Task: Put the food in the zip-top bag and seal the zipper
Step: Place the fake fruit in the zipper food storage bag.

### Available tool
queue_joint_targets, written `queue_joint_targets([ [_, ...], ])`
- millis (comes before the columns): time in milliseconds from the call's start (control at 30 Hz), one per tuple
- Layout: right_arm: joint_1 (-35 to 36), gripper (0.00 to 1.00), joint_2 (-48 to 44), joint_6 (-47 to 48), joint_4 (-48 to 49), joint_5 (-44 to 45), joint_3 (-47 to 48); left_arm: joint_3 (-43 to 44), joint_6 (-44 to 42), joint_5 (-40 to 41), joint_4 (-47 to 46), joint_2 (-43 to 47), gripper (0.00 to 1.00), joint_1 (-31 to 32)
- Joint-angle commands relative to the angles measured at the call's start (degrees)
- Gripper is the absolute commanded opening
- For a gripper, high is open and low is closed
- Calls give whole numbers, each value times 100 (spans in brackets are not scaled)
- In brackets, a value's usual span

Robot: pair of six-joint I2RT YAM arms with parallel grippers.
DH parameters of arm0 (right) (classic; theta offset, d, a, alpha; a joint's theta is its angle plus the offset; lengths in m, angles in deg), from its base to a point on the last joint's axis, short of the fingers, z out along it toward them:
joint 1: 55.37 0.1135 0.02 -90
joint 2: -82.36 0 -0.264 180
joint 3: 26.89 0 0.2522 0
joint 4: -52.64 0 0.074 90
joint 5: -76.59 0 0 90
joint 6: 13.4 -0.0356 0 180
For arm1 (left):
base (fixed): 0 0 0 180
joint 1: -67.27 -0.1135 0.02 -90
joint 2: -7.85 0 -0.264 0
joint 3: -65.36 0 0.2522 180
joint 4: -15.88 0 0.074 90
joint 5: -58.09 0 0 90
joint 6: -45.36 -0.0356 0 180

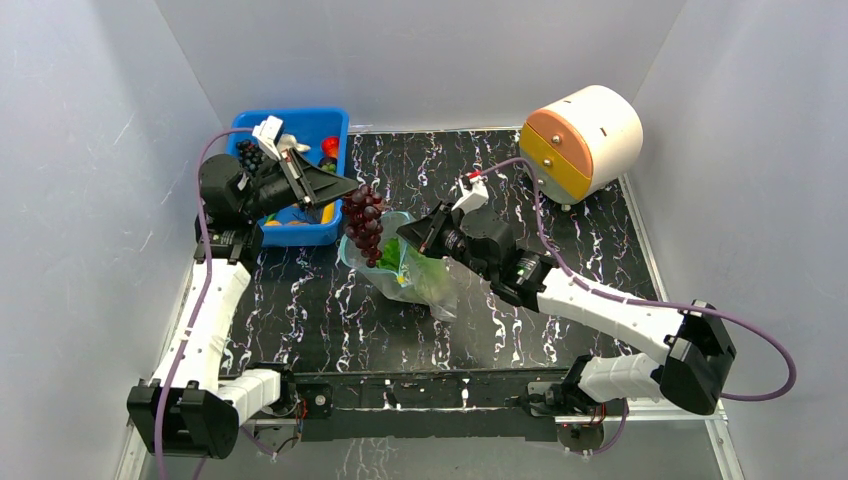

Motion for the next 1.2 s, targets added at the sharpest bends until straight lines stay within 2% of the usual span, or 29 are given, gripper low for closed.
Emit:
queue_joint_targets([
  [0,-20,0,-41,0,592,-17,406,-296,-373,-39,276,244,6,52],
  [133,-18,0,-10,-22,628,0,472,-607,-852,59,700,323,6,77],
  [267,-20,0,87,-22,653,-97,551,-888,-908,0,708,237,6,119],
  [400,-24,0,139,-22,664,-119,601,-938,-1176,-71,915,61,7,211],
  [633,-17,0,188,-22,688,-149,673,-1030,-1870,291,1624,-79,10,528],
  [933,-22,0,277,-66,793,-323,655,-1009,-1916,704,1546,-289,13,1180],
  [1033,-18,0,253,-53,769,-319,673,-845,-2139,922,1947,-371,22,1260],
  [1167,-20,0,195,-7,734,-241,619,-515,-2356,1041,2501,-397,48,1284],
])
